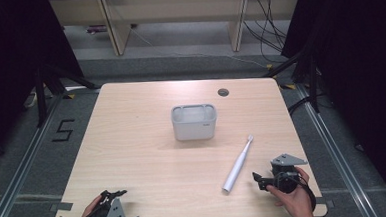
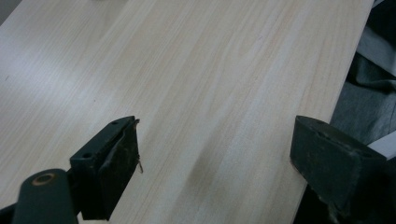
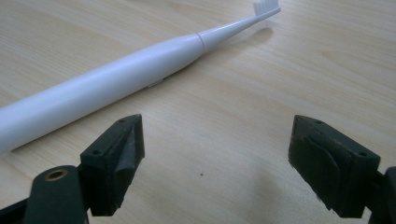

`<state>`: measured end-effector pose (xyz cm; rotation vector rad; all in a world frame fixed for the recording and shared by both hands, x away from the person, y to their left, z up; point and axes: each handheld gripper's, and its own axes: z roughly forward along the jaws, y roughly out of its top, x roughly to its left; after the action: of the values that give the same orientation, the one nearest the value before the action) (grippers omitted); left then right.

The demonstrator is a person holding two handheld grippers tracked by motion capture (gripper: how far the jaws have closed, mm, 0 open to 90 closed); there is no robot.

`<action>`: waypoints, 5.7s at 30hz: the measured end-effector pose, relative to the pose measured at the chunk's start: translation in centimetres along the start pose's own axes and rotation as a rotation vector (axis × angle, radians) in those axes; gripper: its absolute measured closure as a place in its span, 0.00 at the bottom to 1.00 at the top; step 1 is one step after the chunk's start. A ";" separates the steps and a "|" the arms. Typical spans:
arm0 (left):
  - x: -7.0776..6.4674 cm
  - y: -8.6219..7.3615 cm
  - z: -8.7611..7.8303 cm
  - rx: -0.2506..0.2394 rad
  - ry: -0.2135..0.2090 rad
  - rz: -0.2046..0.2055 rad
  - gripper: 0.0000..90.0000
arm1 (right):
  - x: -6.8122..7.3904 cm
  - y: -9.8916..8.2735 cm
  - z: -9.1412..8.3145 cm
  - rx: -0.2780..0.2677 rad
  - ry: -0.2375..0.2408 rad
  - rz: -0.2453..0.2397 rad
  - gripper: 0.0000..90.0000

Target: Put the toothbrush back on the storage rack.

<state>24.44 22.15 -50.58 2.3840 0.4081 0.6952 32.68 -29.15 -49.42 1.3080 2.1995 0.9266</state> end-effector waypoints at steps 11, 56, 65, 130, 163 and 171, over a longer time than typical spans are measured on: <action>0.1 0.0 0.0 0.008 0.003 0.010 0.17 | 0.2 0.3 0.0 -0.013 0.005 0.012 0.24; 0.0 0.0 0.1 0.009 0.016 0.012 0.17 | 5.0 3.6 0.7 -0.064 0.149 -0.084 0.82; 0.0 0.0 0.1 0.009 0.014 0.010 0.17 | 6.7 4.4 2.0 -0.053 0.195 -0.182 0.98; 0.0 0.0 0.0 0.014 0.001 0.017 0.17 | 6.8 2.5 2.6 0.080 0.260 -0.226 0.98; -0.1 0.0 0.0 0.008 0.006 0.014 0.17 | 4.2 1.8 1.7 0.121 0.240 -0.207 0.97; -0.1 0.0 0.0 0.010 0.006 0.016 0.17 | 3.8 1.8 1.6 0.139 0.228 -0.201 0.97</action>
<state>24.40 22.11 -50.60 2.3975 0.3965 0.7088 32.93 -24.65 -49.29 1.0570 2.5563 0.8971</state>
